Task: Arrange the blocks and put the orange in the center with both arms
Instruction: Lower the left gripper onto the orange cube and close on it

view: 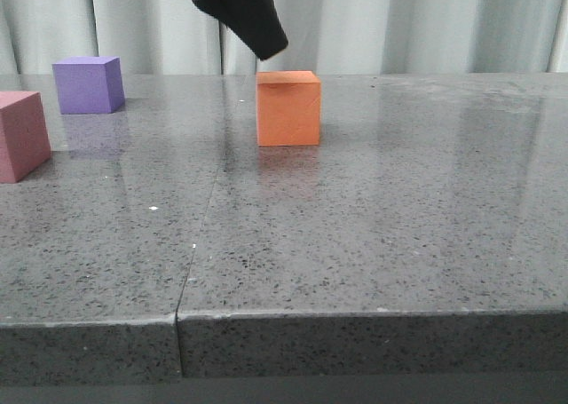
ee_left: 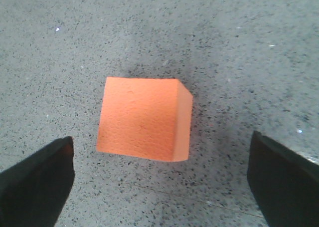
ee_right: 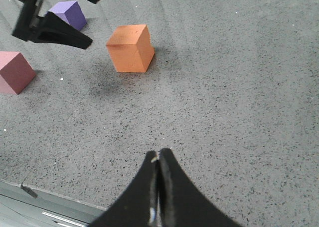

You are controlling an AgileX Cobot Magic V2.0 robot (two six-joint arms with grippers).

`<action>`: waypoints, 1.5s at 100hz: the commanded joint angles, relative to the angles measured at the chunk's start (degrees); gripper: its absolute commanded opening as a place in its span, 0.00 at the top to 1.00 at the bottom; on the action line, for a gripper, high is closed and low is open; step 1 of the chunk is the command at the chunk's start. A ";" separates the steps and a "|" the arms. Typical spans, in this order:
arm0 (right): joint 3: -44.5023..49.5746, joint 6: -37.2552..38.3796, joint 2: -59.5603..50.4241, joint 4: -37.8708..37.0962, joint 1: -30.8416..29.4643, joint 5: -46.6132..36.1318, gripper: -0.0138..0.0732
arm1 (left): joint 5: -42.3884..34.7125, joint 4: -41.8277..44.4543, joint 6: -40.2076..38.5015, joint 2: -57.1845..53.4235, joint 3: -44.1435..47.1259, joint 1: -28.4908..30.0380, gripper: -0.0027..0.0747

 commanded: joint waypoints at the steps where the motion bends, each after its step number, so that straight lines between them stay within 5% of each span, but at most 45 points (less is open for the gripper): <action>1: -1.53 -0.44 0.38 -0.79 -0.16 -4.65 0.88 | -3.90 -1.83 0.15 -1.61 -2.09 -0.41 0.10; 119: -1.53 -0.44 0.38 -0.79 -0.16 -4.65 0.88 | -4.25 -4.00 -0.47 9.67 -6.83 -0.29 0.10; 150: -1.53 -0.44 0.38 -0.79 -0.16 -4.65 0.88 | -4.32 -4.00 -0.47 9.67 -6.83 -0.29 0.49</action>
